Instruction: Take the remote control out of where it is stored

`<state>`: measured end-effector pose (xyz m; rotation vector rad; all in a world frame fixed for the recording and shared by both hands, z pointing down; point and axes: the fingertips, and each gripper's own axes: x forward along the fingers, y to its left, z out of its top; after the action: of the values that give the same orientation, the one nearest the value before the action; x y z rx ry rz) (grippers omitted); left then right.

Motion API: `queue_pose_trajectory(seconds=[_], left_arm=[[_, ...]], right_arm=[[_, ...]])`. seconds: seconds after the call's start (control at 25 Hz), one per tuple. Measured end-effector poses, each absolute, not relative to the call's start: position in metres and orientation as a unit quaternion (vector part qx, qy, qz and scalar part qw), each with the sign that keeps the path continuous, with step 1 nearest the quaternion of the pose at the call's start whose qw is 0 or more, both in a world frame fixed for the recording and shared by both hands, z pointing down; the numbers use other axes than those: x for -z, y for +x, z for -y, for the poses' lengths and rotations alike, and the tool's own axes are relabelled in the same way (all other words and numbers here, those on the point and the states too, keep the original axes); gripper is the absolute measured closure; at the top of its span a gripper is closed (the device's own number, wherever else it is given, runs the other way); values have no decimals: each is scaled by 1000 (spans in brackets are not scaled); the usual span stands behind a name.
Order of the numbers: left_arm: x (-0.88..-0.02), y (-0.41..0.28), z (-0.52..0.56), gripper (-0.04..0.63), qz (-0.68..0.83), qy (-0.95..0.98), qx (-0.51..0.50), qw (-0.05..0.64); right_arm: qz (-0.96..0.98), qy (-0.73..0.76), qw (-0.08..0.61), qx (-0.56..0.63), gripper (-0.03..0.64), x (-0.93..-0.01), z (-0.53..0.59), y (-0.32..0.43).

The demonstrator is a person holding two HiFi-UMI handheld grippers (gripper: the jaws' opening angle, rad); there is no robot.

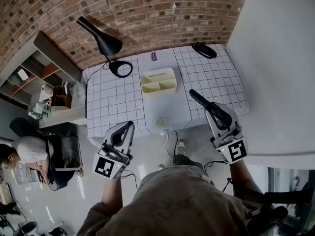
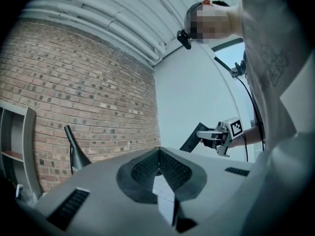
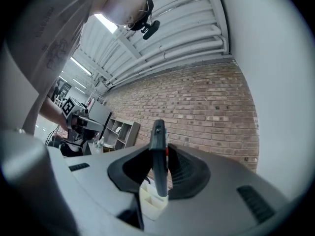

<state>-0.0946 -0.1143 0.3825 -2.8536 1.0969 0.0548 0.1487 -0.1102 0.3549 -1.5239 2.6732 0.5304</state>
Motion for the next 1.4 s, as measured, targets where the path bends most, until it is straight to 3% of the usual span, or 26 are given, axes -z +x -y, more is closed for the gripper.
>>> queue_pose_trajectory(seconds=[0.88,1.4], left_arm=[[-384,-174,27,591,-334,-941,-47,35],[-376,-150,27,591,-337,-939,-62,27]], right_arm=[[-831,-520,-11,-197,523,-328,6,79],[-834,-511,-6,-209,523,-318,-4,94]])
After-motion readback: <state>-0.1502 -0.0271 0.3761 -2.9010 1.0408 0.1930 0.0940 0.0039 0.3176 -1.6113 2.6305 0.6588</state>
